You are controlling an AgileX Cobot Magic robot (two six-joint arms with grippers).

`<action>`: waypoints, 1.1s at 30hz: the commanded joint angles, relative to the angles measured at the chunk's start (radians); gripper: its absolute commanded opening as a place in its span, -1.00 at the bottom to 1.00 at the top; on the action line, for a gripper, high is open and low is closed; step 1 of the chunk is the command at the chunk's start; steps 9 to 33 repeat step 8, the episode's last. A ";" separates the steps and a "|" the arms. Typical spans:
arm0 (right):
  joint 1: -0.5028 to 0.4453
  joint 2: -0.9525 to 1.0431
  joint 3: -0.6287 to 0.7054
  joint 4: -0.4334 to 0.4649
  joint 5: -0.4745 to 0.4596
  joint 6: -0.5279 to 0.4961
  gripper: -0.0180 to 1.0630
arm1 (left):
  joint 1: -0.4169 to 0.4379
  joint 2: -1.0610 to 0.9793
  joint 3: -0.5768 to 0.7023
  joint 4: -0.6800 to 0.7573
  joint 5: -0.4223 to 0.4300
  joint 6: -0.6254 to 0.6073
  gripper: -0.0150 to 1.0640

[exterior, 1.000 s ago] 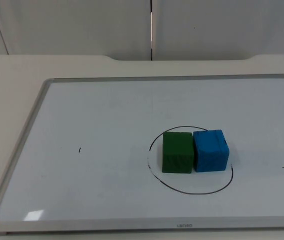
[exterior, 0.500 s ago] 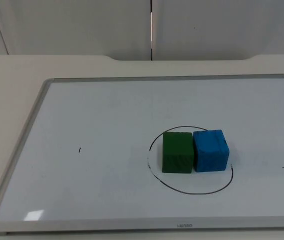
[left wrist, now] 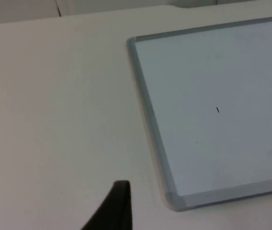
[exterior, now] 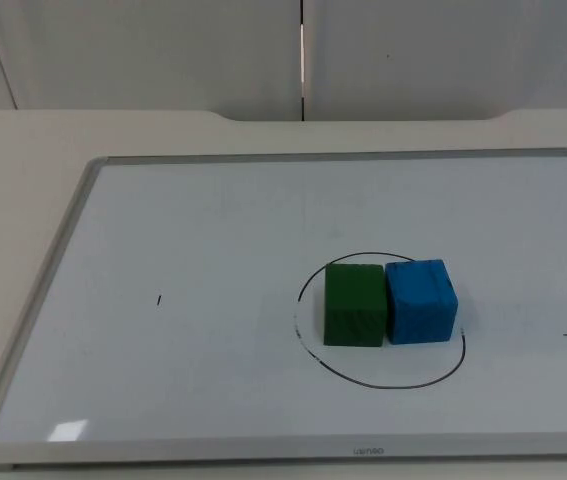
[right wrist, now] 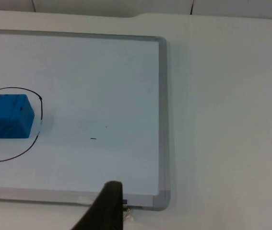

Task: Push the two cubes into the marked area.

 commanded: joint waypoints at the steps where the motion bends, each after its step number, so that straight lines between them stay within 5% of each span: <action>1: -0.007 -0.004 0.006 0.000 -0.012 0.001 0.98 | 0.016 -0.005 0.006 0.006 -0.011 -0.006 0.98; 33: -0.007 -0.004 0.006 0.000 -0.012 0.001 0.98 | 0.068 -0.005 0.006 0.006 -0.011 -0.006 0.98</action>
